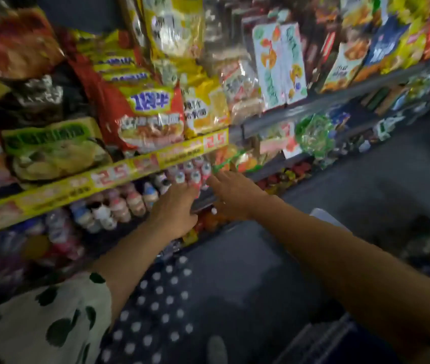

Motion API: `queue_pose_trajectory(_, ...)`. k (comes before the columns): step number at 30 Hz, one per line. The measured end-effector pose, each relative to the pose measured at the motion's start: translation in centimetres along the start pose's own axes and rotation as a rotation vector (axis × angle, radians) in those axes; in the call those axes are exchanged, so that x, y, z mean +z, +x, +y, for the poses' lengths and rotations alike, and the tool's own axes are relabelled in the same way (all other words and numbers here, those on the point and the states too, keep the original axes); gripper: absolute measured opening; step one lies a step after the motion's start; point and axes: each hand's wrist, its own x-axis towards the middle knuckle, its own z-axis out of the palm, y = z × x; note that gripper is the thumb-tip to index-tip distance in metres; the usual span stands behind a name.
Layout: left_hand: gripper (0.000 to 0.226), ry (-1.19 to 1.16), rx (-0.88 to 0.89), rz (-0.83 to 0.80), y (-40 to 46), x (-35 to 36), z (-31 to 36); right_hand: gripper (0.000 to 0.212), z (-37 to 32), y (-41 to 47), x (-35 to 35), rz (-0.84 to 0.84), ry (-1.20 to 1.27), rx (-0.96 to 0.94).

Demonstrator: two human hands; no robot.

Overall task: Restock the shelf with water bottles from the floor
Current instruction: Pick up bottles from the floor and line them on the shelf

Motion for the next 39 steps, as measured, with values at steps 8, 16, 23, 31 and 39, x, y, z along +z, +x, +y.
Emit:
queue_pose_trajectory(8, 0.024, -0.145, -0.188, -0.231, -0.2, 25.5, -11.5, 0.056, -3.8, 3.0, 29.0, -0.35, 0.225, 0.049)
queue_pose_trajectory(16, 0.054, -0.115, -0.318, -0.31, 1.5, 43.5, -20.9, 0.049, -8.3, 9.4, 51.5, -0.415, 0.281, 0.095)
queue_pose_trajectory(23, 0.041, -0.215, -0.319, -0.223, 2.4, 53.0, -25.6, 0.063, -10.6, 14.6, 62.9, -0.433, 0.153, 0.117)
queue_pose_trajectory(31, 0.033, -0.274, -0.319, -0.133, 1.7, 51.3, -26.7, 0.046, -9.1, 14.1, 59.2, -0.474, 0.197, 0.072)
queue_pose_trajectory(39, 0.049, -0.265, -0.12, -0.164, 2.1, 31.0, -15.3, 0.04, -2.3, 6.6, 29.8, -0.415, 0.364, 0.0)
